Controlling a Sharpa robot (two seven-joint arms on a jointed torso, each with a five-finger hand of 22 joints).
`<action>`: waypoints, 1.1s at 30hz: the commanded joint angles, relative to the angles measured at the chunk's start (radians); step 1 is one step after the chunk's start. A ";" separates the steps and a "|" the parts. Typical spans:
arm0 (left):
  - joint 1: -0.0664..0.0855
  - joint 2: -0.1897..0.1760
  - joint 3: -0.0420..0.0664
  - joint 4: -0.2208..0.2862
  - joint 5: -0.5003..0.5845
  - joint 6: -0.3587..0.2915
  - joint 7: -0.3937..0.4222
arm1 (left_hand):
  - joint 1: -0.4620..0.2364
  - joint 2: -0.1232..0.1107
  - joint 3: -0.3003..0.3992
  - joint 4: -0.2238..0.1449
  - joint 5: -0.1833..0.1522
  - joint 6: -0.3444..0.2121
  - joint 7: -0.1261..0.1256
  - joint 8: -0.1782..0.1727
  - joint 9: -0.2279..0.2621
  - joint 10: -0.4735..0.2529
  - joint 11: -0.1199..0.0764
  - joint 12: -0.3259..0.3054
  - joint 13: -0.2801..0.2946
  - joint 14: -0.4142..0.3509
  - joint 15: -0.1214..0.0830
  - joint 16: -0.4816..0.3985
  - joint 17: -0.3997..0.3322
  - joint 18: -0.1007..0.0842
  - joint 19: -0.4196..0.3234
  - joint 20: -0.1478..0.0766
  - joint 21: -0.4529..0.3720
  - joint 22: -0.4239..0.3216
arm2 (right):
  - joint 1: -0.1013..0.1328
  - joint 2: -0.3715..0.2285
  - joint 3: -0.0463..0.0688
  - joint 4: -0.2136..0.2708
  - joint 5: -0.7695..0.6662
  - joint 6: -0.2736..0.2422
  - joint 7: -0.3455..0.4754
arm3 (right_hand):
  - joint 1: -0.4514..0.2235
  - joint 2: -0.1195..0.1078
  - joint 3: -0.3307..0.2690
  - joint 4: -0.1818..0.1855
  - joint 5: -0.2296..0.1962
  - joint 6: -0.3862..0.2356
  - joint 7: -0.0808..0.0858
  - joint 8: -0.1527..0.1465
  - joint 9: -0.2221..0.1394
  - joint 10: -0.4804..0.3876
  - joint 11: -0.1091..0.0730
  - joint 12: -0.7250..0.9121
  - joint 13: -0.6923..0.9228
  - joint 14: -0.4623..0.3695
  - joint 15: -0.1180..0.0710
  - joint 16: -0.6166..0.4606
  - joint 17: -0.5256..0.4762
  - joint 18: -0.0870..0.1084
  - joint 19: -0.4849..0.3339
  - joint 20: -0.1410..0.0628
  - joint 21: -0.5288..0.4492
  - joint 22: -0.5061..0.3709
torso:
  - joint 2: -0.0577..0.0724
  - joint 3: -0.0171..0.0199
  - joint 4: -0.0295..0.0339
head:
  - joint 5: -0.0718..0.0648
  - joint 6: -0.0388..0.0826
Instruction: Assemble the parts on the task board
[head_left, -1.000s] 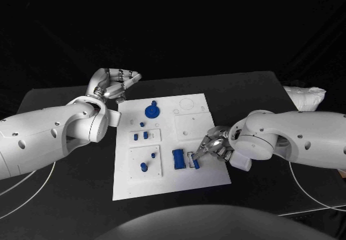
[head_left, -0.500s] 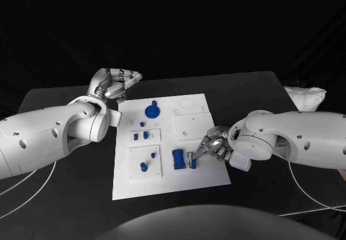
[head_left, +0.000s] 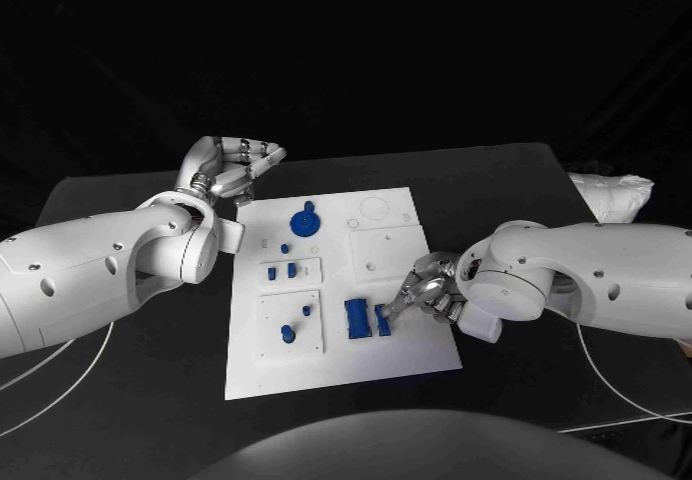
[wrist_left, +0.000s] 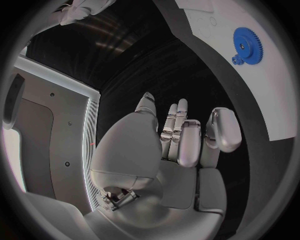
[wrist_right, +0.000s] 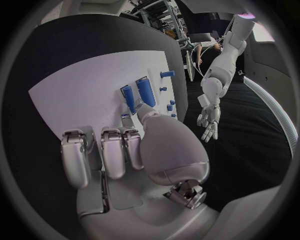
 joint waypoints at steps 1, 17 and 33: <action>0.000 0.002 0.001 0.001 -0.004 0.017 0.003 | 0.000 0.014 -0.006 -0.002 0.007 -0.005 0.001 -0.004 -0.001 -0.002 0.003 -0.005 -0.001 -0.006 0.001 -0.006 -0.001 0.012 -0.001 -0.003 -0.005 0.145 | -0.001 0.003 0.000 0.003 -0.005 0.004 0.006 | -0.014 -0.004 -0.013 0.001 -0.011 -0.004 0.002 0.000 -0.003 0.103 0.006 0.003 0.263 0.104 0.007 0.004 0.263 -0.014 0.107 0.007 0.004 0.263 | 0.000 -0.0001 0.0003 | 0.000 0.000; 0.000 0.003 0.001 0.001 -0.005 0.020 0.001 | 0.000 0.014 -0.006 -0.002 0.007 -0.005 0.001 -0.004 -0.001 -0.002 0.003 -0.005 -0.001 -0.006 0.001 -0.006 -0.001 0.012 -0.001 -0.003 -0.005 0.145 | -0.002 -0.049 0.000 0.047 -0.203 0.051 -0.023 | -0.120 -0.023 -0.169 0.111 -0.027 0.110 -0.064 0.162 0.127 0.103 -0.052 0.003 0.263 0.104 -0.051 0.004 0.263 -0.014 0.107 -0.037 0.004 0.263 | 0.001 0.0003 -0.0016 | 0.003 0.000; 0.000 0.003 0.001 -0.001 -0.007 0.026 -0.001 | 0.001 0.016 -0.007 -0.002 0.007 -0.006 0.001 -0.004 -0.001 -0.002 0.003 -0.005 -0.001 -0.006 0.001 -0.005 -0.001 0.012 -0.001 -0.003 -0.006 0.144 | -0.011 -0.058 0.000 0.080 -0.229 0.200 -0.059 | -0.084 0.054 -0.282 0.166 -0.026 -0.073 -0.111 0.540 0.624 0.103 -0.096 0.003 0.263 0.104 -0.088 0.004 0.263 -0.014 0.107 -0.076 0.004 0.263 | 0.000 -0.0004 0.0014 | -0.002 0.000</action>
